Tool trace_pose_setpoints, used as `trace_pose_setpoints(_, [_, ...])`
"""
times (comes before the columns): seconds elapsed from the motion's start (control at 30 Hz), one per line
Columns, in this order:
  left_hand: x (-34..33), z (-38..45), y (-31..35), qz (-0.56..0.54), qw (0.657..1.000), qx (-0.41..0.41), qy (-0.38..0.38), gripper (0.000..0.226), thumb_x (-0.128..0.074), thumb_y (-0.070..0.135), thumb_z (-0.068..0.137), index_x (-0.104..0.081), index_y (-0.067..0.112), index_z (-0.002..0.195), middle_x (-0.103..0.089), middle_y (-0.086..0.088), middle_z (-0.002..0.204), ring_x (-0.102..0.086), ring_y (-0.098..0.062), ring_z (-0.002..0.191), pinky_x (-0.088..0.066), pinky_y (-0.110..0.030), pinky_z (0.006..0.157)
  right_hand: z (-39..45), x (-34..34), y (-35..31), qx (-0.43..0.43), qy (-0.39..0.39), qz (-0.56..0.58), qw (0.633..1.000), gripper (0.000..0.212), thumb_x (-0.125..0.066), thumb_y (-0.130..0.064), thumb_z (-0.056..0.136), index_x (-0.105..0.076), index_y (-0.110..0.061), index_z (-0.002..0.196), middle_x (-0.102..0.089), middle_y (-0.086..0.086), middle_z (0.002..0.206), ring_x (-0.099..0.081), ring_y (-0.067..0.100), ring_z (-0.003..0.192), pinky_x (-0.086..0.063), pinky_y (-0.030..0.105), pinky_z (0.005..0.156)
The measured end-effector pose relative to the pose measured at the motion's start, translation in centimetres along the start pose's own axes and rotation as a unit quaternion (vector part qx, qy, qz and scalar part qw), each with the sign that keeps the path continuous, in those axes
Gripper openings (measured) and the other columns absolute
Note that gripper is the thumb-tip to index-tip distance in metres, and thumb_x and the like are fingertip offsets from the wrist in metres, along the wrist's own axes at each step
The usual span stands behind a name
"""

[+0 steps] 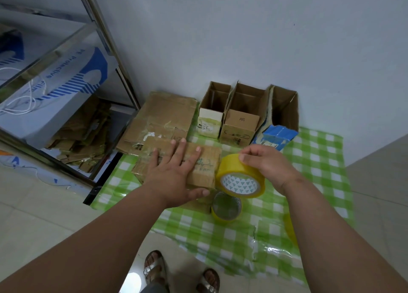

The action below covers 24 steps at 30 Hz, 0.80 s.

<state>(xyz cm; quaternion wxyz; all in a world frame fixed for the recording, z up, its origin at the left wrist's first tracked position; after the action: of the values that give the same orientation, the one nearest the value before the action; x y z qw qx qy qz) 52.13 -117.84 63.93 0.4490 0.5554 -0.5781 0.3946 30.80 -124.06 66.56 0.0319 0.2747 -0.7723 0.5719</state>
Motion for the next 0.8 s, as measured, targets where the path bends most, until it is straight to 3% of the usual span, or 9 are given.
trace_pose_setpoints(0.1, [0.0,0.1,0.0,0.008,1.0,0.003,-0.011,0.104,-0.009,0.1,0.052,0.051,0.051,0.122,0.037,0.001,0.156,0.029,-0.022,0.146,0.015,-0.056,0.115,-0.7,0.3,2.3,-0.031,0.015,0.092,0.995,0.005,-0.07,-0.02,0.087,-0.072,-0.02,0.082,-0.069,0.0,0.084,-0.063,0.023,0.085,-0.048,0.035,0.075])
trace_pose_setpoints(0.23, [-0.1,-0.1,0.1,0.007,1.0,0.0,-0.019,0.105,-0.004,0.1,0.05,0.048,0.05,0.126,0.037,0.0,0.156,0.03,-0.022,0.146,0.013,-0.059,0.117,-0.8,0.0,3.5,-0.061,0.01,0.127,0.99,0.006,-0.072,-0.021,0.083,-0.071,-0.015,0.083,-0.065,0.005,0.084,-0.059,0.026,0.088,-0.045,0.036,0.078])
trace_pose_setpoints(0.33, [-0.3,0.0,0.0,0.008,0.999,0.003,-0.033,0.111,-0.013,0.099,0.056,0.04,0.046,0.136,0.037,-0.001,0.157,0.031,-0.024,0.145,0.011,-0.061,0.116,-1.4,0.1,4.3,-0.103,0.019,0.172,0.98,0.043,-0.067,-0.02,0.08,-0.062,0.009,0.111,-0.058,0.03,0.104,-0.058,0.041,0.101,-0.047,0.046,0.089])
trace_pose_setpoints(0.4, [-0.3,0.4,0.3,-0.002,0.999,0.009,-0.048,0.116,-0.019,0.099,0.057,0.03,0.042,0.145,0.035,0.0,0.158,0.03,-0.025,0.145,0.011,-0.064,0.114,-2.0,-0.2,4.9,-0.115,0.008,0.188,0.975,0.051,-0.065,-0.023,0.078,-0.057,0.014,0.112,-0.053,0.037,0.105,-0.058,0.039,0.1,-0.045,0.044,0.091])
trace_pose_setpoints(0.5, [0.0,1.2,1.0,-0.031,0.998,0.02,-0.046,0.124,-0.01,0.102,0.051,0.015,0.035,0.152,0.027,0.008,0.16,0.026,-0.03,0.147,0.009,-0.071,0.11,-2.1,-0.7,5.1,-0.113,0.0,0.218,0.969,0.013,-0.062,-0.019,0.085,-0.056,-0.008,0.089,-0.054,0.016,0.091,-0.053,0.029,0.09,-0.041,0.036,0.075])
trace_pose_setpoints(0.53, [0.0,1.3,1.3,-0.031,0.998,0.022,-0.04,0.125,-0.005,0.102,0.051,0.015,0.032,0.153,0.026,0.01,0.16,0.027,-0.032,0.146,0.009,-0.073,0.108,-2.1,-0.7,5.0,-0.106,0.004,0.223,0.969,0.01,-0.062,-0.018,0.085,-0.055,-0.011,0.084,-0.055,0.013,0.087,-0.053,0.027,0.086,-0.041,0.034,0.071])
trace_pose_setpoints(0.63, [-0.6,1.1,1.7,-0.021,0.999,0.022,-0.02,0.121,0.005,0.102,0.053,0.025,0.03,0.149,0.032,0.01,0.158,0.032,-0.035,0.143,0.014,-0.075,0.104,-2.1,-0.4,3.9,-0.084,0.015,0.218,0.972,0.022,-0.071,-0.028,0.068,-0.055,-0.014,0.074,-0.057,0.002,0.071,-0.056,0.021,0.073,-0.042,0.029,0.065])
trace_pose_setpoints(0.8, [-0.8,1.4,1.4,-0.034,0.999,0.022,-0.009,0.125,0.005,0.107,0.045,0.036,0.034,0.141,0.044,0.015,0.145,0.037,-0.034,0.141,0.026,-0.071,0.097,-2.1,0.2,2.7,-0.039,0.031,0.175,0.983,0.034,-0.074,-0.032,0.07,-0.062,-0.004,0.084,-0.061,0.008,0.08,-0.06,0.026,0.08,-0.044,0.037,0.076])
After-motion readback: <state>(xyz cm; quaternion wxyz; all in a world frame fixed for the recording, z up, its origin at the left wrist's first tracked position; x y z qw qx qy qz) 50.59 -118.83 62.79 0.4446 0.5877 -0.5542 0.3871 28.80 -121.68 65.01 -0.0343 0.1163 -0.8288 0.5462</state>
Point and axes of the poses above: each hand's wrist, its own z-axis towards the middle knuckle, its own x-axis out of the back of the hand, y = z × x, the point moved 9 cm from there along z, towards the middle knuckle
